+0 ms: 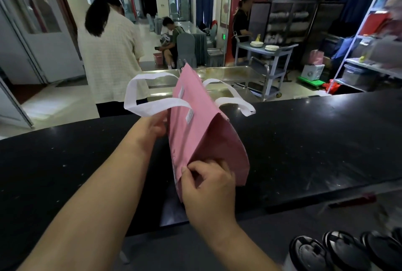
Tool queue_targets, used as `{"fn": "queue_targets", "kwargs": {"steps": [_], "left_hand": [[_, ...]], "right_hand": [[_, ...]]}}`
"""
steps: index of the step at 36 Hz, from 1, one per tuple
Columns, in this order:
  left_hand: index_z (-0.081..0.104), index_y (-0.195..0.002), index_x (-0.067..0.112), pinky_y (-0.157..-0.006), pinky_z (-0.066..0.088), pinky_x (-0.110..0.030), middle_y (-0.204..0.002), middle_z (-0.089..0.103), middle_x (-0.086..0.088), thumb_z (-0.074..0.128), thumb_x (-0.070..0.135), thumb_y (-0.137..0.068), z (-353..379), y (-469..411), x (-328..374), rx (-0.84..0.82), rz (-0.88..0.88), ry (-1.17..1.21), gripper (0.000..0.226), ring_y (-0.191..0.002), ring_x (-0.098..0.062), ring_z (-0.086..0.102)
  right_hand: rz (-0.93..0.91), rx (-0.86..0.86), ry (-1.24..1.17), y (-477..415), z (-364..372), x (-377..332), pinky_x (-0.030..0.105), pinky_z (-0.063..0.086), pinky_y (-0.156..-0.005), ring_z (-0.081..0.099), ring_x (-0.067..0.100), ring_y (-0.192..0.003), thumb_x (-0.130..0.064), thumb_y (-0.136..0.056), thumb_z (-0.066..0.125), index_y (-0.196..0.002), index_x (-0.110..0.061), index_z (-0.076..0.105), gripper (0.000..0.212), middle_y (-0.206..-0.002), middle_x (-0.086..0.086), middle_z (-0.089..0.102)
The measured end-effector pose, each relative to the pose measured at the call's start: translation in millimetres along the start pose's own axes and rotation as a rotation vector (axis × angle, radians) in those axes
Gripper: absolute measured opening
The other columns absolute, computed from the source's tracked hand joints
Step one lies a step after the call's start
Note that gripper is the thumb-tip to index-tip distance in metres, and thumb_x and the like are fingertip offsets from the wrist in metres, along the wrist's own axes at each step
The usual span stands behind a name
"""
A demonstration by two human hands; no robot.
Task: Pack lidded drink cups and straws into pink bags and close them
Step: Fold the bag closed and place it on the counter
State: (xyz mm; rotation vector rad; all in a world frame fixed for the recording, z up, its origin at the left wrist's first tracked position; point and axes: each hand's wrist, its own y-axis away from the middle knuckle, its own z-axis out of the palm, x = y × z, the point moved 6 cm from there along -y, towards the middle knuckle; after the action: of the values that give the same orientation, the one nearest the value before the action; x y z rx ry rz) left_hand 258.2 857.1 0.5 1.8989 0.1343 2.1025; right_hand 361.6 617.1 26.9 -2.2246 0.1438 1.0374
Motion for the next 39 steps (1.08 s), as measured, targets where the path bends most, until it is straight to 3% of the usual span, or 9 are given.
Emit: {"fn": "queue_targets", "kwargs": {"steps": [3, 7, 12, 16, 19, 22, 27, 33, 39], "left_hand": [[0.059, -0.080, 0.013, -0.057, 0.041, -0.030, -0.068, 0.056, -0.001, 0.052, 0.022, -0.101, 1.0, 7.1, 0.1, 0.016, -0.004, -0.021, 0.024, -0.044, -0.010, 0.052], [0.059, -0.117, 0.023, -0.086, 0.040, -0.040, -0.091, 0.053, 0.003, 0.045, 0.032, -0.103, -5.0, 25.3, -3.2, 0.024, -0.017, 0.113, 0.022, -0.085, -0.016, 0.052], [0.068, -0.117, 0.030, -0.106, 0.035, -0.051, -0.109, 0.058, 0.009, 0.052, 0.020, -0.096, -24.0, 88.6, -14.9, 0.255, 0.092, 0.182, 0.028, -0.117, -0.017, 0.049], [0.060, -0.120, 0.049, -0.111, 0.030, -0.047, -0.131, 0.052, 0.018, 0.053, 0.031, -0.091, -14.1, 157.1, -38.2, 0.162, 0.281, 0.198, 0.035, -0.129, -0.005, 0.046], [0.042, -0.138, 0.057, -0.114, 0.028, -0.040, -0.142, 0.039, 0.029, 0.059, 0.045, -0.084, 2.4, 189.5, -61.2, 0.080, 0.390, 0.078, 0.057, -0.137, 0.001, 0.038], [0.033, -0.148, 0.051, -0.120, 0.031, -0.038, -0.143, 0.041, 0.032, 0.056, 0.034, -0.102, 15.9, 202.0, -79.8, 0.090, 0.461, -0.091, 0.055, -0.142, -0.002, 0.035], [0.040, -0.151, 0.030, -0.122, 0.027, -0.034, -0.158, 0.038, 0.007, 0.039, 0.023, -0.108, 20.9, 204.9, -84.5, 0.199, 0.523, -0.299, 0.043, -0.145, -0.005, 0.033], [0.042, -0.152, 0.025, -0.119, 0.032, -0.029, -0.152, 0.046, 0.009, 0.036, 0.024, -0.109, 24.2, 203.8, -86.4, 0.208, 0.517, -0.337, 0.043, -0.140, -0.004, 0.041], [0.040, -0.152, 0.030, -0.119, 0.035, -0.037, -0.152, 0.047, 0.006, 0.035, 0.027, -0.109, 27.6, 207.8, -87.0, 0.192, 0.455, -0.354, 0.043, -0.139, -0.010, 0.043]], "right_hand": [[-0.015, -0.125, -0.029, 2.7, -0.9, 2.4, 0.046, 0.047, -0.083, 0.060, 0.022, -0.086, -0.030, -0.087, 0.065, -0.079, -0.023, 0.074, 0.014, -0.080, -0.007, 0.070], [-0.099, -0.146, -0.107, 5.6, -35.4, 1.3, 0.039, 0.052, -0.074, 0.064, 0.010, -0.077, -0.049, -0.087, 0.060, -0.083, -0.023, 0.075, 0.030, -0.081, -0.013, 0.068], [-0.111, 0.111, -0.127, -17.4, -99.7, 28.0, 0.035, 0.054, -0.079, 0.065, 0.006, -0.088, -0.041, -0.085, 0.070, -0.094, -0.026, 0.072, 0.018, -0.091, -0.014, 0.068], [0.172, -0.101, -0.255, -41.6, -88.2, 76.6, 0.032, 0.047, -0.098, 0.052, 0.001, -0.119, -0.033, -0.090, 0.070, -0.140, -0.039, 0.050, 0.055, -0.132, -0.018, 0.053], [0.193, -0.236, -0.293, -42.4, -65.8, 92.9, 0.026, 0.040, -0.100, 0.048, 0.005, -0.129, -0.029, -0.096, 0.063, -0.148, -0.044, 0.039, 0.059, -0.142, -0.022, 0.044], [0.147, -0.289, -0.266, -36.9, -50.4, 96.6, 0.026, 0.047, -0.099, 0.056, 0.003, -0.122, -0.021, -0.102, 0.052, -0.145, -0.041, 0.045, 0.049, -0.134, -0.021, 0.058], [0.115, -0.257, -0.183, -30.8, -44.2, 91.0, 0.001, 0.043, -0.076, 0.062, -0.011, -0.094, -0.006, -0.100, 0.039, -0.139, -0.041, 0.054, 0.054, -0.106, -0.018, 0.070], [0.129, -0.276, -0.145, -28.1, -44.5, 85.0, 0.028, 0.050, -0.089, 0.065, 0.017, -0.100, -0.006, -0.101, 0.035, -0.142, -0.034, 0.053, 0.053, -0.111, 0.000, 0.071], [0.146, -0.363, -0.147, -28.8, -49.8, 84.6, 0.028, 0.049, -0.085, 0.064, 0.017, -0.100, -0.010, -0.100, 0.033, -0.140, -0.041, 0.051, 0.054, -0.111, -0.004, 0.070]]}}
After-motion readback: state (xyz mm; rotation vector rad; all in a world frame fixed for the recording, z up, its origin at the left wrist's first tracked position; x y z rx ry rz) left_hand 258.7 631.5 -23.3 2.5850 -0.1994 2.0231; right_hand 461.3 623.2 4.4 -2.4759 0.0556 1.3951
